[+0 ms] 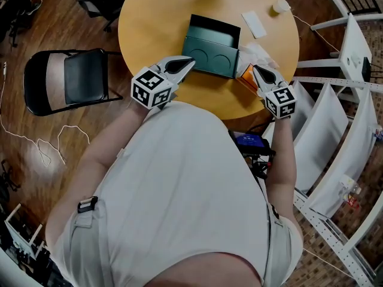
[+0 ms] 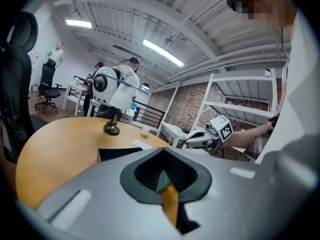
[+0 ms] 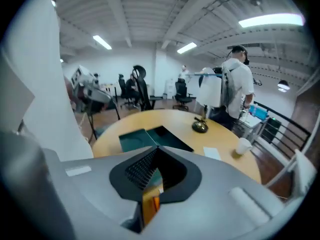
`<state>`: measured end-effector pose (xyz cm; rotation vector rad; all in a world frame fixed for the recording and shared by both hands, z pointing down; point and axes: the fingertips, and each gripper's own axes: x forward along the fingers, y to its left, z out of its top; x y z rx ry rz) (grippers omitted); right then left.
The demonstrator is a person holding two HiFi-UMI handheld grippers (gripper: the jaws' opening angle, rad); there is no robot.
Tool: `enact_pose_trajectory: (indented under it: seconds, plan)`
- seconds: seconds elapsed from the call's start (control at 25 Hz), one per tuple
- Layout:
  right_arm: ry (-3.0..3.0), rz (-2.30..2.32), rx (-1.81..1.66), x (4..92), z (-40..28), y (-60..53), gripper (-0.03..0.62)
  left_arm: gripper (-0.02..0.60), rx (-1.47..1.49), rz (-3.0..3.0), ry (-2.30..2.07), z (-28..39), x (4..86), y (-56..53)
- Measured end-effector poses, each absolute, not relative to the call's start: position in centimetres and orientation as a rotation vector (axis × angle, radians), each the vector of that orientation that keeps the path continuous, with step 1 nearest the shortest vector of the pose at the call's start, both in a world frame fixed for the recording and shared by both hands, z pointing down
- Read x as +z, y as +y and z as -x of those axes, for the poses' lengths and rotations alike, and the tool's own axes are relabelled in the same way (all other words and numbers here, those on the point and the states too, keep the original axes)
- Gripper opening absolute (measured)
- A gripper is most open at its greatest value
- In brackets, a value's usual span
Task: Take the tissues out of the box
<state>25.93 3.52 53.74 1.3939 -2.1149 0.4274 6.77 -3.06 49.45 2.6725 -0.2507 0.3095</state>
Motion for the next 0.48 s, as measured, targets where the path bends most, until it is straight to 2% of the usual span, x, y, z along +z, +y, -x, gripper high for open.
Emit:
enact_pose_trajectory:
  seconds: [0.2, 0.48]
  plan:
    - [-2.432, -1.225, 0.363, 49.5, -19.4, 3.3, 0.0, 0.0, 0.316, -2.672, -0.249, -6.4, 49.4, -3.4]
    - [-2.49, -1.17, 0.306, 49.0, -17.6, 3.9, 0.0, 0.0, 0.319, -2.674, -0.23, -6.1, 49.6, -3.2]
